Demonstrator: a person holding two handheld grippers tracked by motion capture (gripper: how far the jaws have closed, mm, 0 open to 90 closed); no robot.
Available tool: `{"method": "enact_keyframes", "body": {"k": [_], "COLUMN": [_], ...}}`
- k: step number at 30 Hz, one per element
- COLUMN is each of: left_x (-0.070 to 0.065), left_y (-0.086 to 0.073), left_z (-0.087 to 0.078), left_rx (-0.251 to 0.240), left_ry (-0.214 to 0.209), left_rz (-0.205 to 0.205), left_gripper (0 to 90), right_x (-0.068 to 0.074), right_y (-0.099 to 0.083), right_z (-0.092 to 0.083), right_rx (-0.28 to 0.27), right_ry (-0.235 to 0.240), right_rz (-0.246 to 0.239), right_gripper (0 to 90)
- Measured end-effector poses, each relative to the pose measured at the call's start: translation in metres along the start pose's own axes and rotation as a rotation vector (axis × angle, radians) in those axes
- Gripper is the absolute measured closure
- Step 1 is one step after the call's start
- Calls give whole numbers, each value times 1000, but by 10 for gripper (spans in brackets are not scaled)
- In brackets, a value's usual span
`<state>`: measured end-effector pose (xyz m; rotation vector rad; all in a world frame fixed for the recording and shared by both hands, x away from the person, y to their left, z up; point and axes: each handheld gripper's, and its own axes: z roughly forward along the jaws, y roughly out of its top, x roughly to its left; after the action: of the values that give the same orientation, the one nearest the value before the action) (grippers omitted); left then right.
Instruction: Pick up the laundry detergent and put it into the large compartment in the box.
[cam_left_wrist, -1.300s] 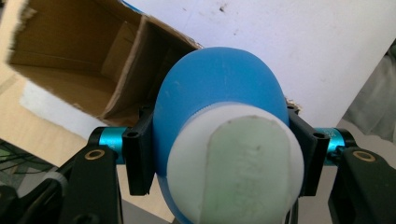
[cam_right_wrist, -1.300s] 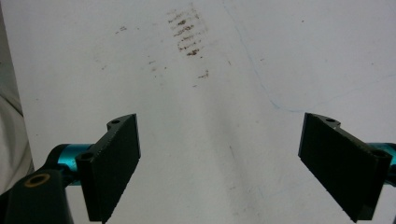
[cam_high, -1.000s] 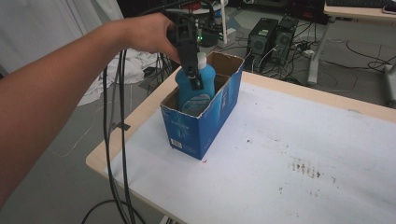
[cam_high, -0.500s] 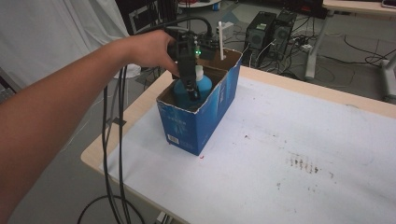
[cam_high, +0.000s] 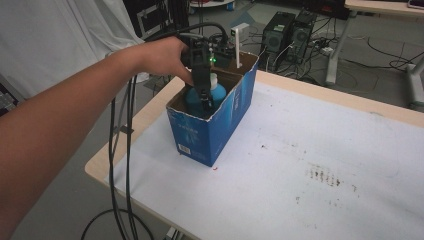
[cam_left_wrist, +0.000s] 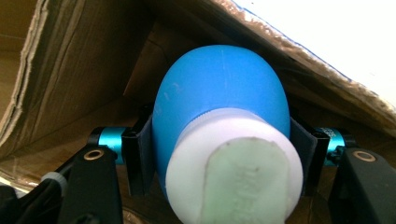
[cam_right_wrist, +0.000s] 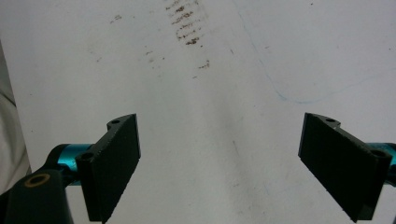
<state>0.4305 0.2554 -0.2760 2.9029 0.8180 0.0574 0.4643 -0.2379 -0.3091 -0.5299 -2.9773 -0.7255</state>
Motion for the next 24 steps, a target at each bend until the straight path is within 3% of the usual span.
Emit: {"method": "enact_keyframes", "body": {"k": [4, 8, 13, 24], "left_x": [1, 4, 4, -1], "left_y": [1, 0, -1, -1], "left_z": [0, -3, -7, -27], "left_rx": [-7, -28, -54, -91], "left_ry": [3, 10, 14, 40], "left_rz": [-11, -42, -59, -66], "left_gripper": [373, 285, 245, 244], "right_x": [1, 1, 2, 5], "right_y": [0, 0, -1, -2], "right_z": [0, 1, 2, -1], "right_rx": [2, 2, 6, 8], "right_ry": [1, -2, -1, -9], "right_rz": [3, 0, 2, -2], "right_gripper": [120, 121, 120, 121]}}
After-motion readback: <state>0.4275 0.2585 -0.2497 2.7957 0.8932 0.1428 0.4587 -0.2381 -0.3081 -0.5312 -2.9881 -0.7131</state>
